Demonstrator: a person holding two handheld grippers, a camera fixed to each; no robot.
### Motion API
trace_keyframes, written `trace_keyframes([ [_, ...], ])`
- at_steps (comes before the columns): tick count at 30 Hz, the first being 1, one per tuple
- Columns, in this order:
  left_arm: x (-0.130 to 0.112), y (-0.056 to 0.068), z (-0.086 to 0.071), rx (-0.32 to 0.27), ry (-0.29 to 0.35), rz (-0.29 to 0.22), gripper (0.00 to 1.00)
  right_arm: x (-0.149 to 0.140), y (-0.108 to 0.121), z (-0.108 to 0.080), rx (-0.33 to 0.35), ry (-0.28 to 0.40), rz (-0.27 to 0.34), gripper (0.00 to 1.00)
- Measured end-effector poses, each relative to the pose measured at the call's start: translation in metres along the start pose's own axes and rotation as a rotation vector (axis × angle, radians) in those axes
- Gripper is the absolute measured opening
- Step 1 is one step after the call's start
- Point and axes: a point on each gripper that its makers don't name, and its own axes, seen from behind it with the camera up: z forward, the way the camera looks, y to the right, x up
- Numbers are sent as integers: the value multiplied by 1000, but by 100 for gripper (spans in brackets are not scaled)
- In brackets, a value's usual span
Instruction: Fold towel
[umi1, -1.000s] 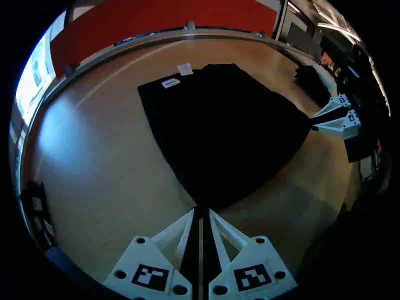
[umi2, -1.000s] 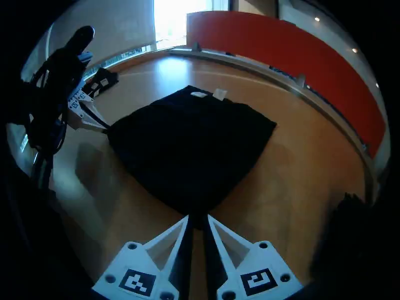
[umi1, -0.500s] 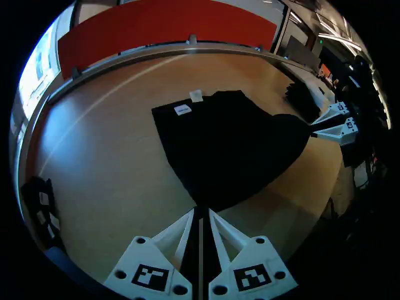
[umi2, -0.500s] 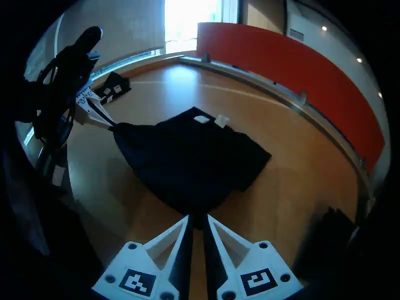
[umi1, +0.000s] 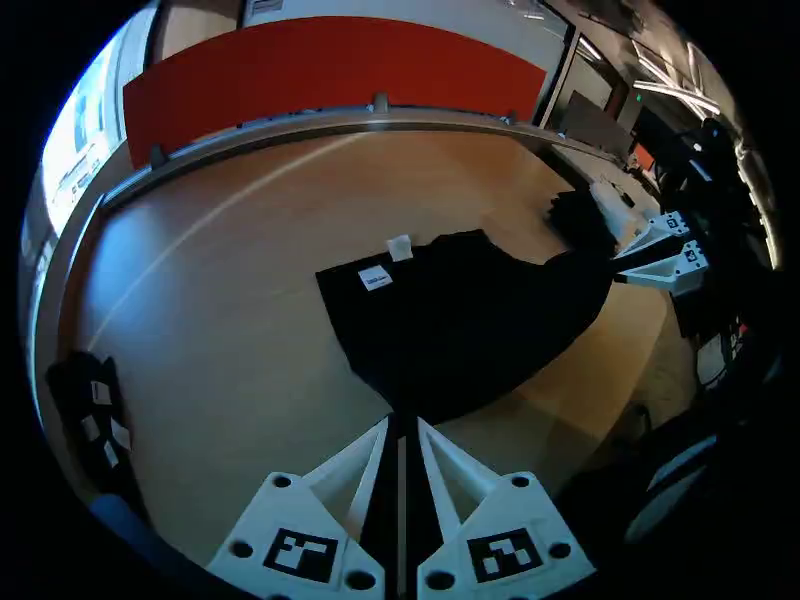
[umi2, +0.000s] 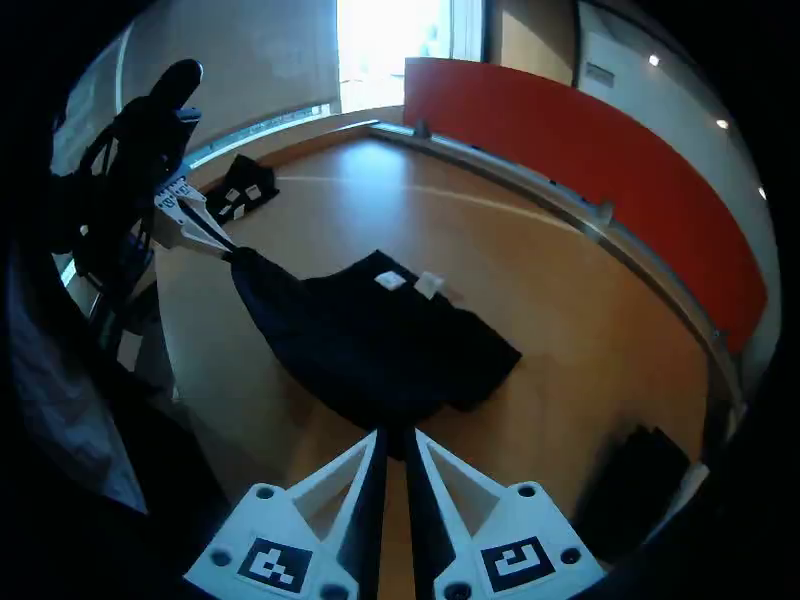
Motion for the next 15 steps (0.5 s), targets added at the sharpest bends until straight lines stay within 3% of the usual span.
trace_keyframes([
  [8, -4, 7, -9, -15, -6, -5, 3, -2, -7, -10, 9, -10, 4, 12],
  [15, -2, 9, -6, -17, -5, -13, 3, -4, -5, -7, 8, -15, 12, 12],
])
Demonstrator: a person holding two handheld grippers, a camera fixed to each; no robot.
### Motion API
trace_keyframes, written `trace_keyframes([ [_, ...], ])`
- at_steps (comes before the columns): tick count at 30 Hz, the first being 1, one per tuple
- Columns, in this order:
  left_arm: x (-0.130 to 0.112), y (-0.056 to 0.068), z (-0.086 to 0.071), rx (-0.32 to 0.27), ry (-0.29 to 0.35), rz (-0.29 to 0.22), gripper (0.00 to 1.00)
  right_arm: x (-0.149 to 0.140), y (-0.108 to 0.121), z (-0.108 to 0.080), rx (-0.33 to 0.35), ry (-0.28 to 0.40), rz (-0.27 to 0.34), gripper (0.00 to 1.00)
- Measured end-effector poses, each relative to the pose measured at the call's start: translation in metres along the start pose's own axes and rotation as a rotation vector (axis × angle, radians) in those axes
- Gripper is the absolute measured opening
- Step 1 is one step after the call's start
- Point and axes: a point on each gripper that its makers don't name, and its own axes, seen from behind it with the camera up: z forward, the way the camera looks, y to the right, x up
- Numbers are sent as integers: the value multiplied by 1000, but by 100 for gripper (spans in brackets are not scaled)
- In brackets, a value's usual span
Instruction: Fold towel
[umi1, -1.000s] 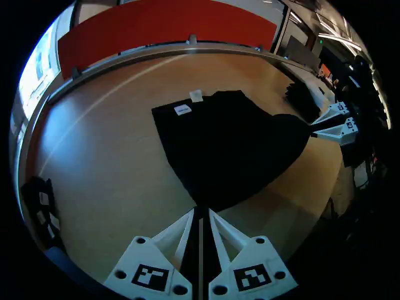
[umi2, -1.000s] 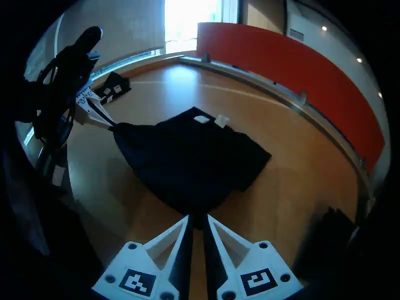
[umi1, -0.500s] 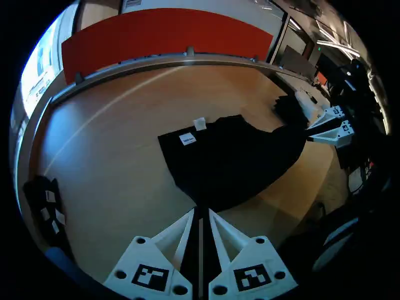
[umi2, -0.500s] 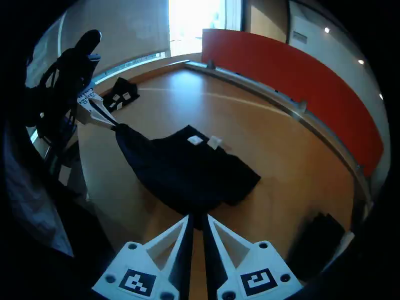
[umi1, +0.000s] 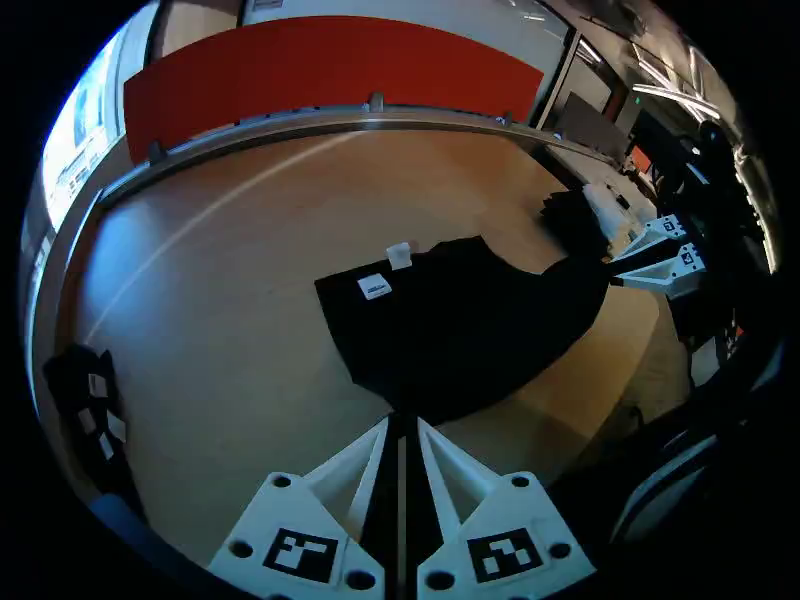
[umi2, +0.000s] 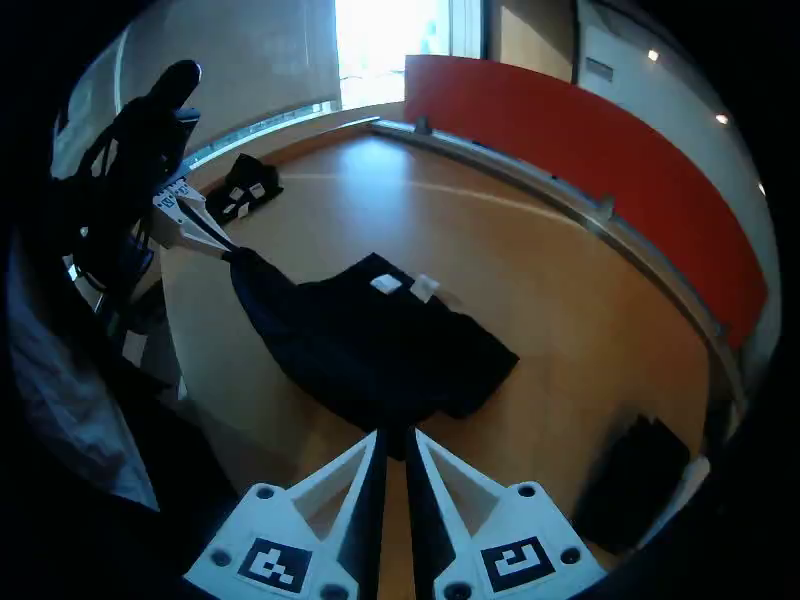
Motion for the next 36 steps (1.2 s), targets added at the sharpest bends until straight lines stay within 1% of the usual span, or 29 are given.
trace_keyframes([
  [5, 5, -4, 7, 5, 4, -9, 3, 2, 5, 6, -3, -4, -5, 12],
  [9, 12, -8, 18, 8, 11, -20, 3, 3, 14, 14, -11, -11, -5, 12],
  [14, 23, -15, 36, 15, 19, -29, 3, 4, 29, 29, -22, -21, 4, 12],
  [17, 31, -20, 48, 20, 22, -31, 3, 6, 39, 40, -27, -25, 21, 12],
  [26, 50, -37, 84, 26, 9, -40, 3, 7, 71, 73, -42, -44, 64, 12],
  [31, 55, -44, 99, 28, 0, -47, 3, 8, 83, 87, -46, -55, 85, 12],
  [36, 58, -50, 107, 32, -5, -51, 3, 7, 92, 98, -50, -63, 100, 12],
])
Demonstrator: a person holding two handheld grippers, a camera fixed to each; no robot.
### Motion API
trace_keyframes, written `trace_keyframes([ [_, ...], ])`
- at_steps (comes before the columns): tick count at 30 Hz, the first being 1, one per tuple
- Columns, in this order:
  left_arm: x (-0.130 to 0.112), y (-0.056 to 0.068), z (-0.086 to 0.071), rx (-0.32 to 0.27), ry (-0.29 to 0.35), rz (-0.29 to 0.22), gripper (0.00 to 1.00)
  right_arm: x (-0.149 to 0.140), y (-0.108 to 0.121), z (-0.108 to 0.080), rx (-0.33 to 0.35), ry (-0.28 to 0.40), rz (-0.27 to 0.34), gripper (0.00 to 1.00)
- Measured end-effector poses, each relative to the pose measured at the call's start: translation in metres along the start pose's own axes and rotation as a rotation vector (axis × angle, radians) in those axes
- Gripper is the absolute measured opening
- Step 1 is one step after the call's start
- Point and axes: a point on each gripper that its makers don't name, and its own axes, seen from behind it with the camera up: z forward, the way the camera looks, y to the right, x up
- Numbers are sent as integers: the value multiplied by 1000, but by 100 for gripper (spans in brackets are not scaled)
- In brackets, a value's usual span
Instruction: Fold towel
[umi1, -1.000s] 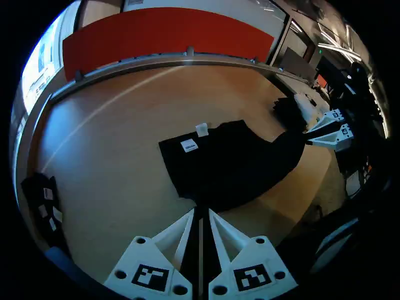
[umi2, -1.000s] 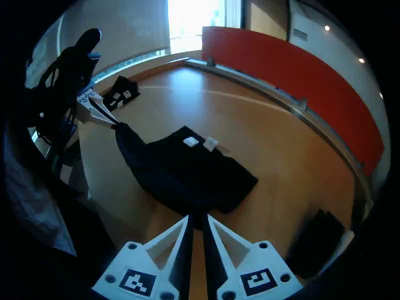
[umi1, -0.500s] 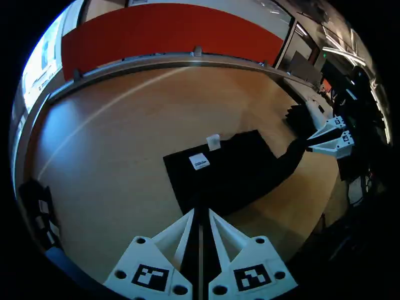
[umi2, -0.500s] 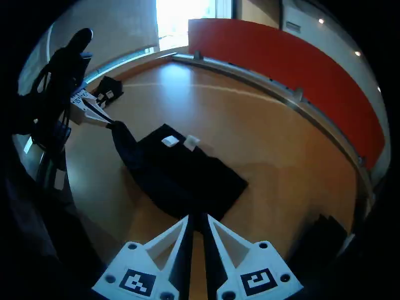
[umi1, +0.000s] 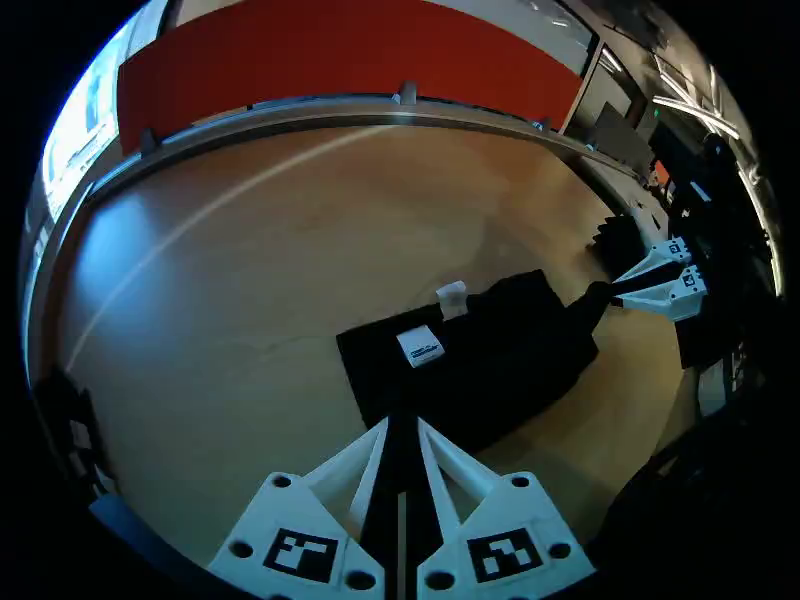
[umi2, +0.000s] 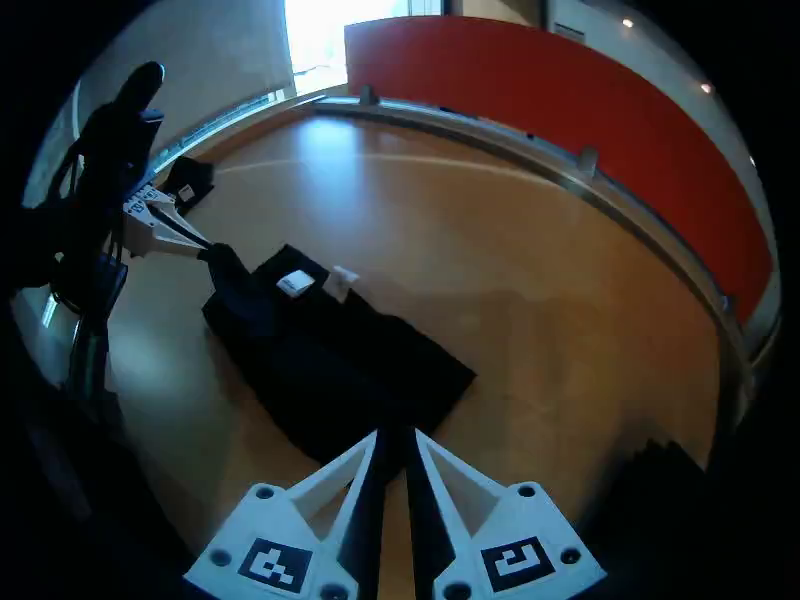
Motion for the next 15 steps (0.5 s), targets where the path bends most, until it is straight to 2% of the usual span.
trace_keyframes([
  [15, 8, -14, 22, 18, -1, -23, 3, 8, 15, 23, -21, -5, 42, 12],
])
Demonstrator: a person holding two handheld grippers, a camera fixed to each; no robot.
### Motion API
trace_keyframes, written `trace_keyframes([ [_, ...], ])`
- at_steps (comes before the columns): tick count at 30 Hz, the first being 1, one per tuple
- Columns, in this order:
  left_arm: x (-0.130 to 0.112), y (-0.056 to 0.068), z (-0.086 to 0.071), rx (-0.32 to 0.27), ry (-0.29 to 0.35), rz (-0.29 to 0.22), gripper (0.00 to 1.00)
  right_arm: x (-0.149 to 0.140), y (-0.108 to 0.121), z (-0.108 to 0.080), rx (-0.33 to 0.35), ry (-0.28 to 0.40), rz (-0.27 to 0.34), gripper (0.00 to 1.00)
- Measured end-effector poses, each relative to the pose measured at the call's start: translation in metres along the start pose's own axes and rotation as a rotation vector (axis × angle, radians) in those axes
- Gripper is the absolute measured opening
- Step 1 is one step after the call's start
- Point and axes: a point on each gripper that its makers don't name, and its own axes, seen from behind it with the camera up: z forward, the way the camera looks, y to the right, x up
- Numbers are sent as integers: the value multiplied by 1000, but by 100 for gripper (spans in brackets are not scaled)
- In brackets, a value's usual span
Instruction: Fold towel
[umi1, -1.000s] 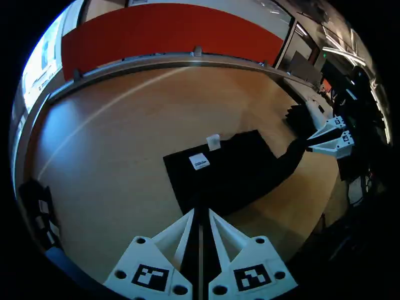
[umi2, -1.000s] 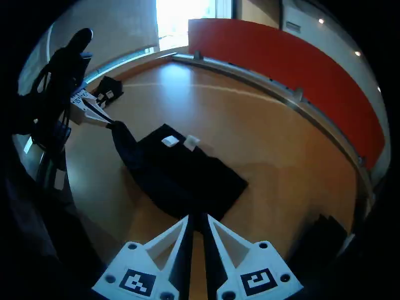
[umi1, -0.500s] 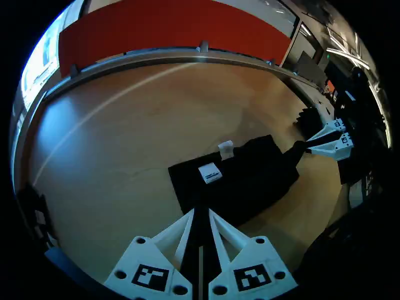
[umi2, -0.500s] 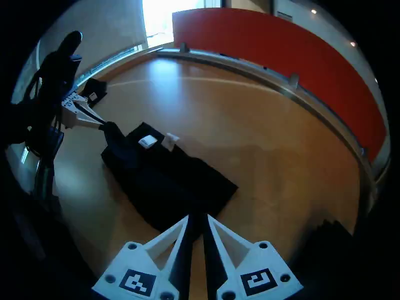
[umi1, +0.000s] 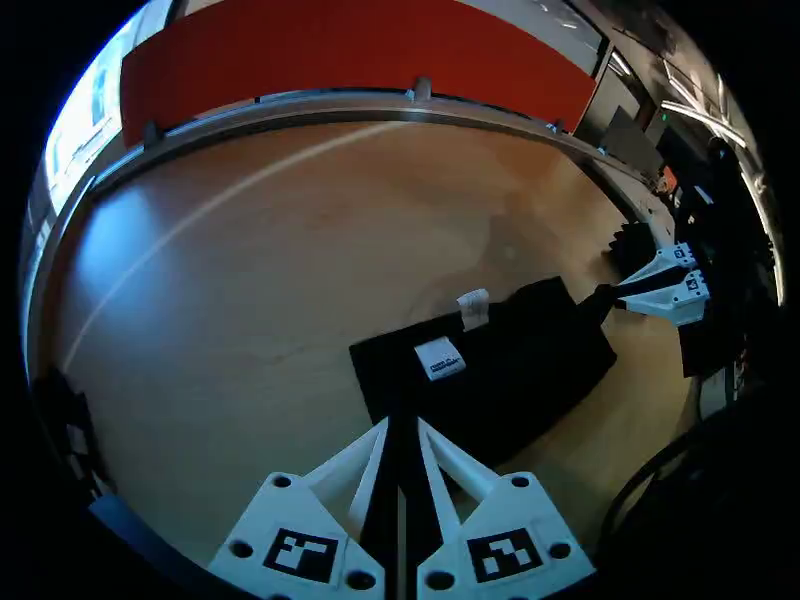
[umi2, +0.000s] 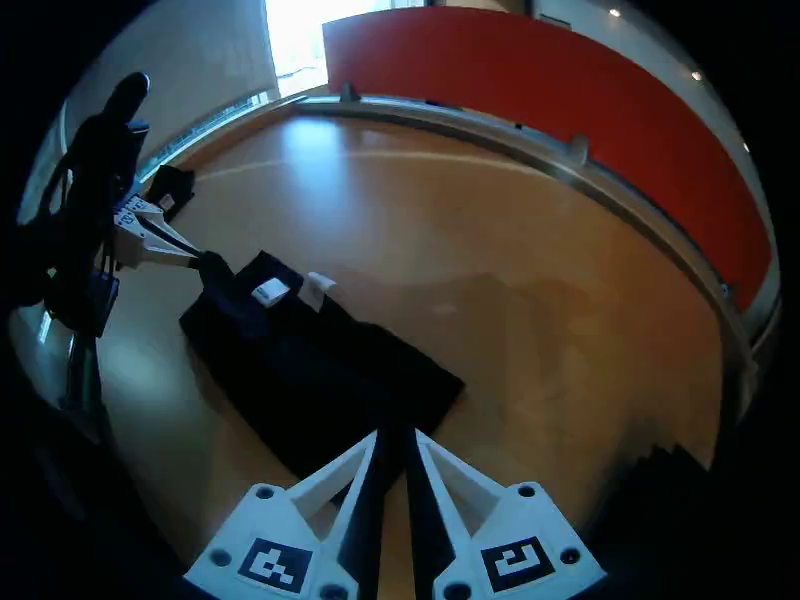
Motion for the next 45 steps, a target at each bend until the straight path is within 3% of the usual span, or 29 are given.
trace_keyframes([
  [8, 5, -7, 14, 25, 11, -3, 3, 0, 5, 10, -20, 0, 22, 14],
  [14, -3, -20, 26, 80, -16, 0, 8, -5, 8, 16, -49, -7, 40, 29],
  [20, -4, -27, 25, 110, -8, -7, 17, -13, 12, 16, -67, -14, 40, 40],
  [22, -2, -29, 23, 109, 0, -21, 25, -14, 15, 14, -76, -10, 45, 44],
  [24, -1, -31, 22, 111, 5, -37, 43, -14, 17, 13, -84, -6, 50, 45],
  [26, 1, -34, 21, 114, 8, -54, 61, -14, 20, 13, -90, -2, 58, 53],
  [28, 3, -36, 20, 118, 13, -62, 66, -14, 21, 12, -93, 4, 62, 61],
  [36, 9, -37, 12, 128, 35, -54, 67, -8, 22, 6, -92, 34, 60, 89],
  [45, 2, -37, 3, 139, 38, -51, 67, -12, 21, -3, -94, 43, 46, 89],
])
